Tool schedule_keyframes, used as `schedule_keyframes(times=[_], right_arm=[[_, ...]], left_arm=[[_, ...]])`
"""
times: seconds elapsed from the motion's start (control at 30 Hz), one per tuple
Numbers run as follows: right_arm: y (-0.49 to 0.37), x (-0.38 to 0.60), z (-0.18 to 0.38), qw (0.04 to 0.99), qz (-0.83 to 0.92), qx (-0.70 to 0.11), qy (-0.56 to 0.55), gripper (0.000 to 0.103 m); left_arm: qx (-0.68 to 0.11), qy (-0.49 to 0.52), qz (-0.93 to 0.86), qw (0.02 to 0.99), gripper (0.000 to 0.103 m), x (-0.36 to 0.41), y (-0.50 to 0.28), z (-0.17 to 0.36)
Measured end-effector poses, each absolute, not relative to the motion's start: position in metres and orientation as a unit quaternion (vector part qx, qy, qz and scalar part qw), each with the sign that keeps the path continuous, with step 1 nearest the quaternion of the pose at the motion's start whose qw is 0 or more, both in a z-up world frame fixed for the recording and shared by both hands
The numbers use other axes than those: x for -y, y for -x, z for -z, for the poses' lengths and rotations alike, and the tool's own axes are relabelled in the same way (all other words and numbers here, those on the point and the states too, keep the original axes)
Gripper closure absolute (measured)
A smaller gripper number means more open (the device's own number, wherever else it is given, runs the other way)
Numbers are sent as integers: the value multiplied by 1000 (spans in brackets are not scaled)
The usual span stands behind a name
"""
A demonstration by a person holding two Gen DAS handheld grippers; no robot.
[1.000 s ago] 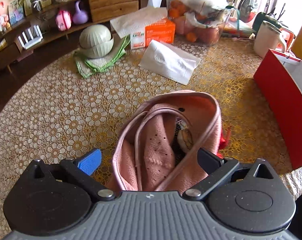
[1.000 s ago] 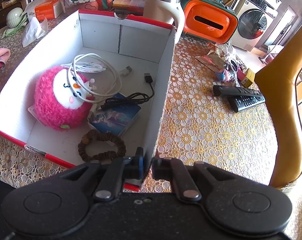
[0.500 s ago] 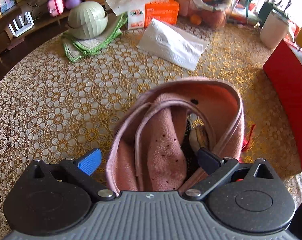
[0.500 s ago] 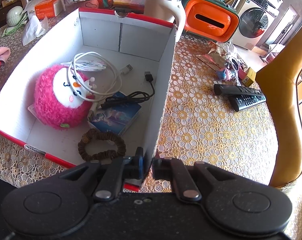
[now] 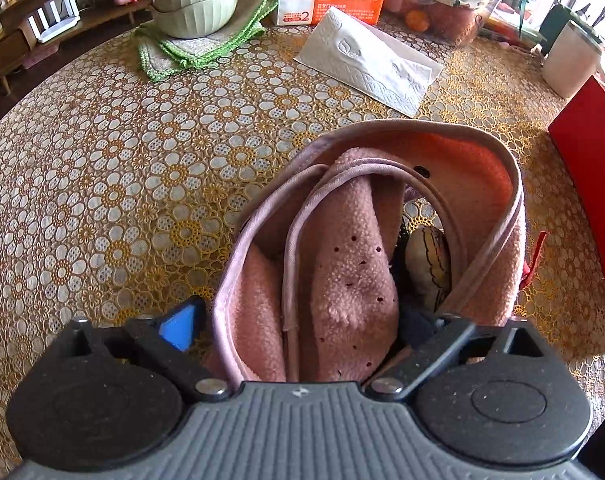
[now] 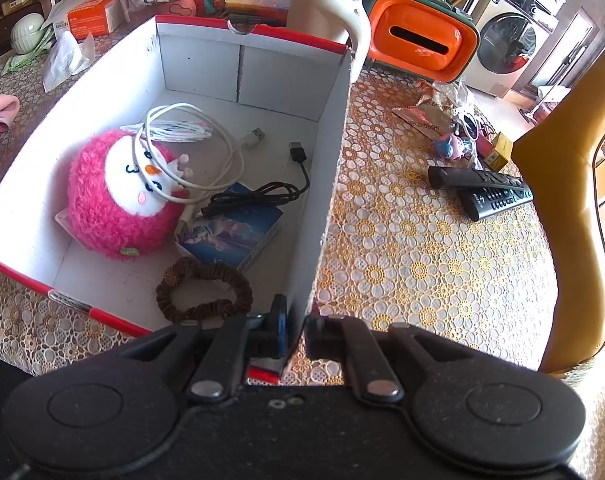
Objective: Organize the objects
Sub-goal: 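Grasp the pink cloth bag by its strap with the left tool, then carry the pink cloth bag into the shoebox and open the left tool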
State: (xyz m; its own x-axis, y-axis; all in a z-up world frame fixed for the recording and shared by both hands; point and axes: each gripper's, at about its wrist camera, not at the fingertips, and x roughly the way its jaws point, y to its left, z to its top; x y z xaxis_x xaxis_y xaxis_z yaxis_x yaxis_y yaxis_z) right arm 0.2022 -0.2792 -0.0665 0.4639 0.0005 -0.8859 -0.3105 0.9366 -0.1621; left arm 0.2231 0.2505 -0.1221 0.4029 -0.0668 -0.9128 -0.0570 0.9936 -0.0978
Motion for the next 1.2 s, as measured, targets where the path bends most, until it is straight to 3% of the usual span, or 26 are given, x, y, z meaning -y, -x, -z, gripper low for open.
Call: schedule_keyframes(times=[0.03, 0.1, 0.2, 0.37, 0.67, 1.2], right_arm=[[-202, 279, 66, 842, -92, -509, 152, 95], [-202, 280, 66, 842, -91, -509, 151, 95], [-202, 280, 66, 843, -90, -509, 149, 95], [-201, 279, 66, 845, -88, -507, 148, 95], [-201, 279, 65, 847, -89, -503, 148, 95], [-201, 280, 66, 849, -95, -499, 145, 96]], left_arm=[[-544, 60, 2, 837, 23, -251, -222, 121], [-540, 64, 1, 839, 45, -250, -218, 118], [-531, 66, -1, 845, 65, -249, -212, 109], [-511, 72, -1, 857, 78, -247, -198, 90], [-471, 70, 9, 879, 87, -234, -176, 30], [-404, 48, 84, 910, 90, -153, -172, -67]])
